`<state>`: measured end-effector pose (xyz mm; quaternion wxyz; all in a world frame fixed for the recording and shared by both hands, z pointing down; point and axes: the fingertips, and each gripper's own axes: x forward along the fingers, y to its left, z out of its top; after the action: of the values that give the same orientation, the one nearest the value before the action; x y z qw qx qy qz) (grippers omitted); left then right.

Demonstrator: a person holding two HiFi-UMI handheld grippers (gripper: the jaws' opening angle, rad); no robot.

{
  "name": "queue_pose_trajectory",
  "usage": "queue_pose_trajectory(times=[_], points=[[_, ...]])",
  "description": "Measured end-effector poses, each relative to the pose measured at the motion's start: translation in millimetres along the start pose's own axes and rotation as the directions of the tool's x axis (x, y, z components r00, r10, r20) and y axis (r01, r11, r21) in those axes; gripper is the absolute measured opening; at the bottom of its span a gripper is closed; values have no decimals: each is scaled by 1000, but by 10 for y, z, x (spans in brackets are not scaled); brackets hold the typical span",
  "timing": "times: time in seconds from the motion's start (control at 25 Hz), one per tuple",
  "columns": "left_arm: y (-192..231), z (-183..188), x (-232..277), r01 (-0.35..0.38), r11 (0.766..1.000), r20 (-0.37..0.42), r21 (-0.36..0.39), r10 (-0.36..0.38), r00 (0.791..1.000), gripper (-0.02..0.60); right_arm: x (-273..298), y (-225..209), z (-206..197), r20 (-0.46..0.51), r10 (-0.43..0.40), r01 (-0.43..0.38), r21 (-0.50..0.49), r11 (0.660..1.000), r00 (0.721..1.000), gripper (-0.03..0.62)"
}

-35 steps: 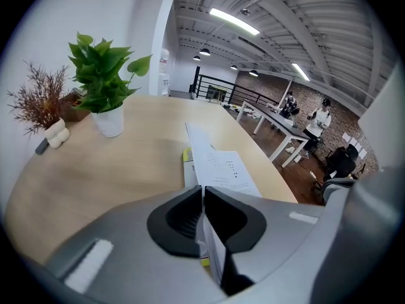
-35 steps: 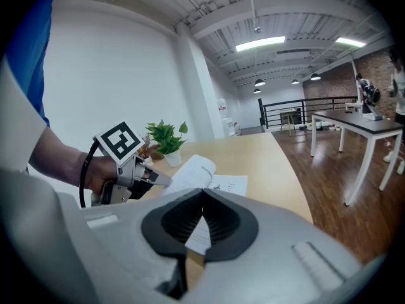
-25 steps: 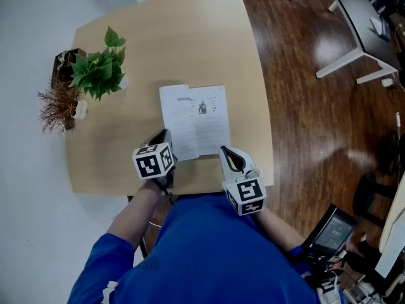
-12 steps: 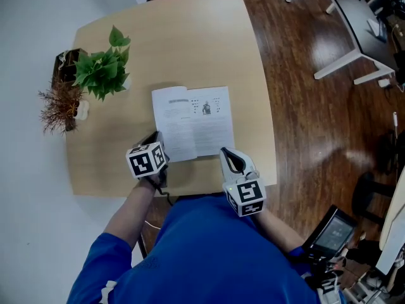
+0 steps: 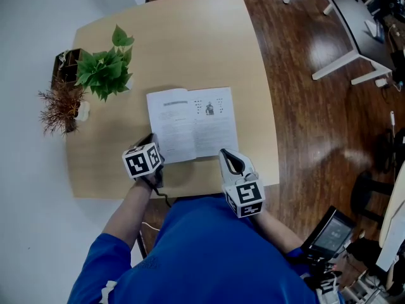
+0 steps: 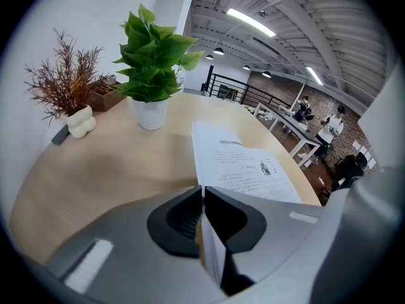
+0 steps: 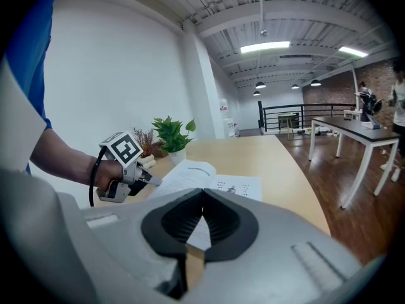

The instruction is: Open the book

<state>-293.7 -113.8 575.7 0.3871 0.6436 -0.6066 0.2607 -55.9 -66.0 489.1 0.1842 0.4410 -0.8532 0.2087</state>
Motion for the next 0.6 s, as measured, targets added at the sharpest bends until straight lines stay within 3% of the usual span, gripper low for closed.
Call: queue_pose_trajectory(times=[0.6], points=[[275, -124, 175, 7, 1000, -39, 11, -6, 999, 17, 109, 154, -23, -26, -20, 20, -15, 1000, 999, 3]])
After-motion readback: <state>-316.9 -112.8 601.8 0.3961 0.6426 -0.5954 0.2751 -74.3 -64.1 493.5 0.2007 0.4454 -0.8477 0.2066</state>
